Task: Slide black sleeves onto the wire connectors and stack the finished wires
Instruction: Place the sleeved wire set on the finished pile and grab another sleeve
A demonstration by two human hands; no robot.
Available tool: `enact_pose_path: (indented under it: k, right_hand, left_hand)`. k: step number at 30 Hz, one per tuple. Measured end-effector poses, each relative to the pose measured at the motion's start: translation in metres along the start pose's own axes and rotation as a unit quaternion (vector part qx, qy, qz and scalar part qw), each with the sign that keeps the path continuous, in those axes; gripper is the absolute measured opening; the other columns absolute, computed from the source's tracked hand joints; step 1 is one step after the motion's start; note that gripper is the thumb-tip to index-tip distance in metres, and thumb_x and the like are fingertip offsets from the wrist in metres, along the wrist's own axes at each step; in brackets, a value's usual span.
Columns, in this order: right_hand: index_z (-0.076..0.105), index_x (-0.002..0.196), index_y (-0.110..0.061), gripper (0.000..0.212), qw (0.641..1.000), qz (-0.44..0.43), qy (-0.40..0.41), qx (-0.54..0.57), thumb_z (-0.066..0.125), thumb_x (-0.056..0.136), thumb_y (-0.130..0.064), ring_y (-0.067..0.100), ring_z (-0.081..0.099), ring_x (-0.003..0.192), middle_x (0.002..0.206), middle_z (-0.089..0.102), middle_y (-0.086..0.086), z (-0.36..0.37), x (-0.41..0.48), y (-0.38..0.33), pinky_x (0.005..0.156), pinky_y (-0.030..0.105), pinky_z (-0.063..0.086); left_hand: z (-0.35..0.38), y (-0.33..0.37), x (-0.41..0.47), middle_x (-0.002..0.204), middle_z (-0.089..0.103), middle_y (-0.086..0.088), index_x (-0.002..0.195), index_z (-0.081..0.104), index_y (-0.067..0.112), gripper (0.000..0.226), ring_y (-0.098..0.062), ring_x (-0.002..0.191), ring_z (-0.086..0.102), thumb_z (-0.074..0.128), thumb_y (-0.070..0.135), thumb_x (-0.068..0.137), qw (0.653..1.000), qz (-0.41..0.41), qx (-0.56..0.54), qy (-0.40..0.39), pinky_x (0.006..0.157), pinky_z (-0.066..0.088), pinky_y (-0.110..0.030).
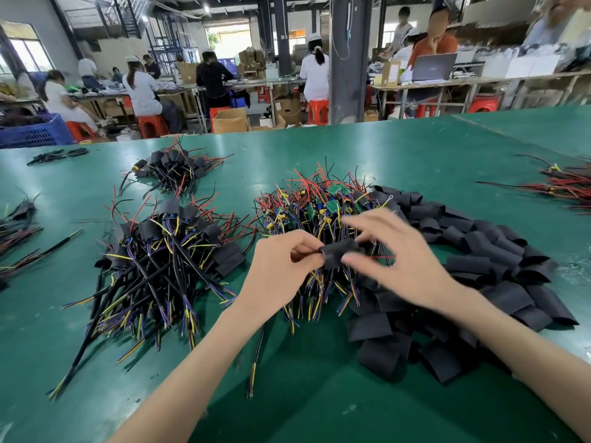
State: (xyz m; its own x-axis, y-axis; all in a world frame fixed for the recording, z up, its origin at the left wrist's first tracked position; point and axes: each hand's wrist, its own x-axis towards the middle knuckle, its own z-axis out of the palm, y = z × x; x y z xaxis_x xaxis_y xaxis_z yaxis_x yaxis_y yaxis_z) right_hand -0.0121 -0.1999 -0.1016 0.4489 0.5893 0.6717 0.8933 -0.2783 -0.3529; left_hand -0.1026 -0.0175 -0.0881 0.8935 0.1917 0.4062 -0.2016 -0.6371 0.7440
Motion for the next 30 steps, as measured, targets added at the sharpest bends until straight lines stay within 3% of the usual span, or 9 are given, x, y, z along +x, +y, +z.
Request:
enact_pose_path:
  k: [4, 7, 11, 13, 15, 18, 23, 27, 30]
  right_hand:
    - [0.064, 0.109, -0.005, 0.022, 0.973, 0.146, 0.131, -0.124, 0.059, 0.089, -0.014, 0.03, 0.06, 0.088, 0.105, 0.058, 0.012, -0.028, 0.003, 0.054, 0.088, 0.041, 0.047]
    - [0.06, 0.121, -0.007, 0.033, 0.929, 0.263, 0.012, -0.26, 0.054, 0.091, -0.018, 0.042, 0.05, 0.105, 0.119, 0.056, 0.017, -0.036, -0.008, 0.089, 0.092, 0.05, 0.041]
    - [0.051, 0.134, -0.022, 0.04, 0.888, 0.306, -0.144, -0.313, 0.042, 0.098, -0.037, 0.032, 0.044, 0.121, 0.135, 0.05, 0.004, -0.031, -0.015, 0.098, 0.095, 0.045, 0.038]
    - [0.059, 0.125, -0.025, 0.036, 0.887, 0.305, -0.152, -0.311, 0.04, 0.098, -0.039, 0.031, 0.047, 0.118, 0.13, 0.053, 0.003, -0.03, -0.014, 0.096, 0.094, 0.043, 0.038]
    - [0.064, 0.116, -0.024, 0.031, 0.893, 0.302, -0.143, -0.303, 0.042, 0.098, -0.036, 0.031, 0.05, 0.113, 0.121, 0.056, 0.003, -0.031, -0.014, 0.094, 0.092, 0.043, 0.039]
    - [0.064, 0.106, -0.023, 0.022, 0.898, 0.297, -0.133, -0.295, 0.045, 0.097, -0.031, 0.03, 0.054, 0.106, 0.109, 0.056, 0.004, -0.031, -0.012, 0.09, 0.088, 0.043, 0.041]
    - [0.055, 0.117, -0.022, 0.025, 0.889, 0.307, -0.142, -0.309, 0.052, 0.093, -0.028, 0.029, 0.052, 0.109, 0.112, 0.054, 0.005, -0.03, -0.01, 0.089, 0.09, 0.042, 0.039]
    - [0.05, 0.128, -0.021, 0.037, 0.85, 0.33, -0.16, -0.379, 0.05, 0.093, -0.033, 0.031, 0.042, 0.119, 0.123, 0.051, 0.01, -0.028, -0.013, 0.093, 0.095, 0.042, 0.035]
    - [0.053, 0.128, -0.023, 0.036, 0.848, 0.335, -0.164, -0.375, 0.05, 0.093, -0.029, 0.032, 0.042, 0.118, 0.122, 0.053, 0.011, -0.028, -0.014, 0.095, 0.095, 0.041, 0.035]
  left_hand:
    - [-0.011, -0.002, 0.007, 0.069, 0.063, 0.015, 0.079, 0.066, 0.019, 0.02, 0.006, 0.062, 0.056, 0.072, 0.0, 0.077, 0.995, 0.003, -0.004, 0.101, 0.066, 0.042, -0.006]
    - [-0.023, -0.005, 0.012, 0.068, 0.062, 0.006, 0.085, 0.055, 0.03, 0.033, -0.006, 0.064, 0.06, 0.07, 0.001, 0.079, 0.981, 0.031, 0.001, 0.192, 0.07, 0.049, -0.023]
    - [-0.051, -0.016, 0.022, 0.077, 0.059, -0.011, 0.089, 0.043, 0.029, 0.025, -0.034, 0.065, 0.059, 0.052, 0.005, 0.09, 0.954, 0.077, 0.038, 0.286, 0.064, 0.05, -0.05]
    - [-0.071, -0.027, 0.026, 0.087, 0.054, -0.012, 0.095, 0.049, 0.017, 0.015, -0.03, 0.07, 0.054, 0.043, 0.004, 0.091, 0.93, 0.099, 0.116, 0.334, 0.067, 0.048, -0.044]
    - [-0.088, -0.04, 0.029, 0.093, 0.049, -0.016, 0.099, 0.055, 0.007, 0.024, -0.019, 0.074, 0.045, 0.039, -0.005, 0.087, 0.909, 0.087, 0.174, 0.367, 0.072, 0.038, -0.028]
    - [-0.105, -0.061, 0.031, 0.107, 0.047, -0.022, 0.11, 0.056, 0.004, 0.036, -0.018, 0.08, 0.041, 0.038, -0.012, 0.084, 0.912, -0.002, 0.218, 0.347, 0.076, 0.028, -0.019]
    - [-0.11, -0.089, 0.029, 0.122, 0.048, -0.02, 0.116, 0.058, 0.004, 0.027, -0.039, 0.113, 0.039, 0.052, 0.011, 0.091, 0.878, -0.119, 0.362, 0.289, 0.091, 0.033, -0.048]
    - [-0.11, -0.093, 0.028, 0.126, 0.051, -0.015, 0.12, 0.058, 0.006, 0.032, -0.036, 0.118, 0.037, 0.054, 0.014, 0.089, 0.856, -0.145, 0.393, 0.303, 0.092, 0.03, -0.047]
    - [-0.111, -0.097, 0.027, 0.128, 0.052, -0.018, 0.126, 0.053, 0.007, 0.036, -0.035, 0.12, 0.037, 0.05, 0.019, 0.092, 0.856, -0.189, 0.385, 0.288, 0.095, 0.028, -0.046]
